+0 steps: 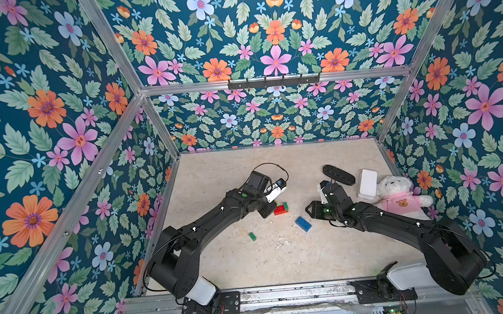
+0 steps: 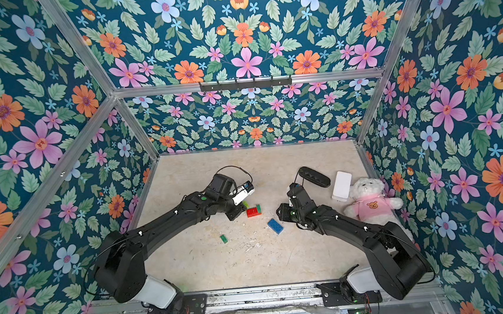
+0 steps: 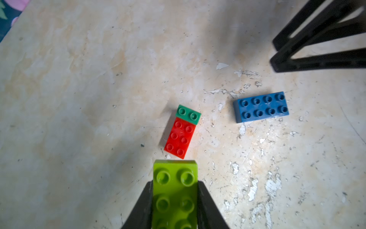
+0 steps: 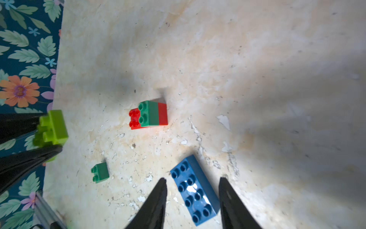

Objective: Assemble the number 5 with lego
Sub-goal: Assemble the lego brick with the lego brick.

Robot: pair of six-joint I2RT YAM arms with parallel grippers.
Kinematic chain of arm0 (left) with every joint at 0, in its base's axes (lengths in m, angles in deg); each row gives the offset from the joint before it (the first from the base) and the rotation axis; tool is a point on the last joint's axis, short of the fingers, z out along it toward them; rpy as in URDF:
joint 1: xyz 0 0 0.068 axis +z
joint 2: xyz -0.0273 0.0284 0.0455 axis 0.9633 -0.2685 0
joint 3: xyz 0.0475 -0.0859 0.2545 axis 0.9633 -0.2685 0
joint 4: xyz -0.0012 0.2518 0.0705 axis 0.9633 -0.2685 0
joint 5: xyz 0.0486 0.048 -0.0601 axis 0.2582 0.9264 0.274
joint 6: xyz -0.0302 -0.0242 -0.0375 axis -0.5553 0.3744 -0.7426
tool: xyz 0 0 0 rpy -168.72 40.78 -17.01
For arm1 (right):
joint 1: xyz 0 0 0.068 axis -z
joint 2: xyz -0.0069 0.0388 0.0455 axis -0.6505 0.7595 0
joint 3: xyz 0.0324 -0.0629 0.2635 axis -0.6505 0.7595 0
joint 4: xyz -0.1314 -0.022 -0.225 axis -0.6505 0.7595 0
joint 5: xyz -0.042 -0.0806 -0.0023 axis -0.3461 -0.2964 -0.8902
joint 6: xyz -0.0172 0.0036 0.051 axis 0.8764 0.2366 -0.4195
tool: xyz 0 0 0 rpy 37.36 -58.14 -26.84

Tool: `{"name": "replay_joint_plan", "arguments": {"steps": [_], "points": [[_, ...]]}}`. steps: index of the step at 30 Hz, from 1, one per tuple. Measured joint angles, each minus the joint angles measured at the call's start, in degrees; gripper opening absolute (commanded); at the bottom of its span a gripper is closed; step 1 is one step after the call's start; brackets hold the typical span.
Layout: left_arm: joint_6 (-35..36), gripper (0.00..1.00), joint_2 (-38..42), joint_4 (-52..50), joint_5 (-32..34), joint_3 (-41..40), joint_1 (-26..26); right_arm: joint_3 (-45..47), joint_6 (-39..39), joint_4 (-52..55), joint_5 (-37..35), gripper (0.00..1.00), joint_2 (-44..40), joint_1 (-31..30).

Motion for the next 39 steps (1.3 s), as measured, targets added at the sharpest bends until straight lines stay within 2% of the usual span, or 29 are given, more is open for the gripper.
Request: {"name": "replay_joint_plan", "arguments": {"steps": [7,16,26,39], "points": [[8.7,0.07,-4.2,-0.5,-6.3,2.1,1.2,-6.6,0.0,-0.8,6.3,0.45,7.9,0.2],[15.5,0.08,-11.0,-1.0,-10.0,7.6,1.1,-7.1,-0.2,-0.9,9.0,0.45,11.9,1.5],[20.0,0.07,-16.0,-2.8,-10.3,10.4,1.1,-9.4,-1.5,-2.3,11.1,0.43,17.4,2.1],[21.5,0.04,-19.3,-3.8,-10.3,12.9,1.1,-9.9,-1.7,-2.6,12.0,0.43,18.0,2.3]]}}
